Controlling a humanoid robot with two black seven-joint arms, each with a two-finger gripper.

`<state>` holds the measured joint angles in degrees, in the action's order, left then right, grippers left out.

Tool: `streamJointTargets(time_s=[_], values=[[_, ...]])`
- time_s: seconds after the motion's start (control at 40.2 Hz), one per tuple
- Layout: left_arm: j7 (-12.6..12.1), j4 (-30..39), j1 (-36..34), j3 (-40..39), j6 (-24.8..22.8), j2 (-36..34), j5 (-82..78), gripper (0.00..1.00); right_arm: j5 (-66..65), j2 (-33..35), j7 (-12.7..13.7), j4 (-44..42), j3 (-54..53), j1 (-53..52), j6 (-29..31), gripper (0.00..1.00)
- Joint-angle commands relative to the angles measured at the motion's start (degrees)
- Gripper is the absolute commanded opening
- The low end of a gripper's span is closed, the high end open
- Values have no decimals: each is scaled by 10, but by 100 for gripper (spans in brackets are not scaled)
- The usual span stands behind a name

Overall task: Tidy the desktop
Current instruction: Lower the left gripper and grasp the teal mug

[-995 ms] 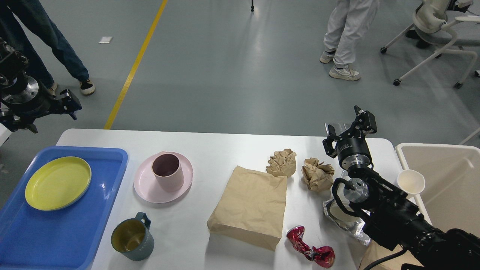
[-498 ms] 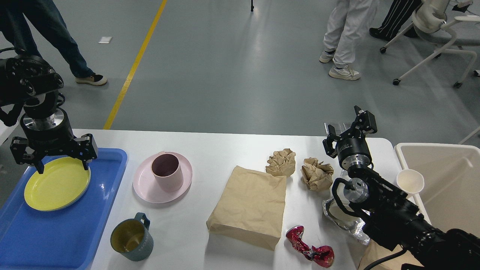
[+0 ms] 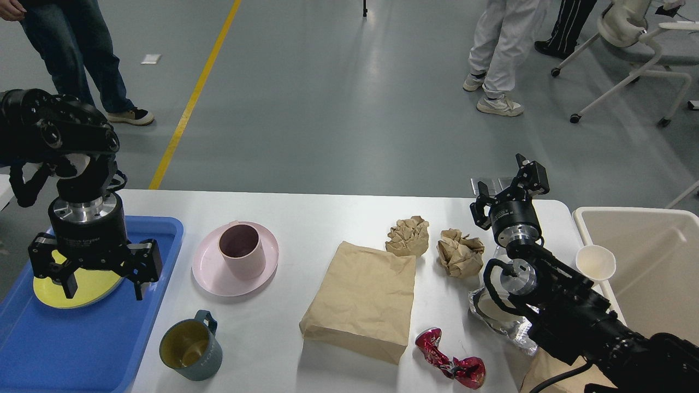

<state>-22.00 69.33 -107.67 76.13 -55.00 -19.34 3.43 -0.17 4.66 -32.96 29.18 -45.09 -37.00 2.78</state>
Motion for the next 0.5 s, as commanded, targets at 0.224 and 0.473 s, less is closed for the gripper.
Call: streamJointTargets(time_s=[0.224, 0.473], values=[[-2, -76, 164, -48, 46, 58, -1, 96, 0, 0, 0, 0, 0, 0, 0, 100], [0, -122, 192, -63, 58, 62, -1, 96, 0, 0, 0, 0, 0, 0, -1, 100]])
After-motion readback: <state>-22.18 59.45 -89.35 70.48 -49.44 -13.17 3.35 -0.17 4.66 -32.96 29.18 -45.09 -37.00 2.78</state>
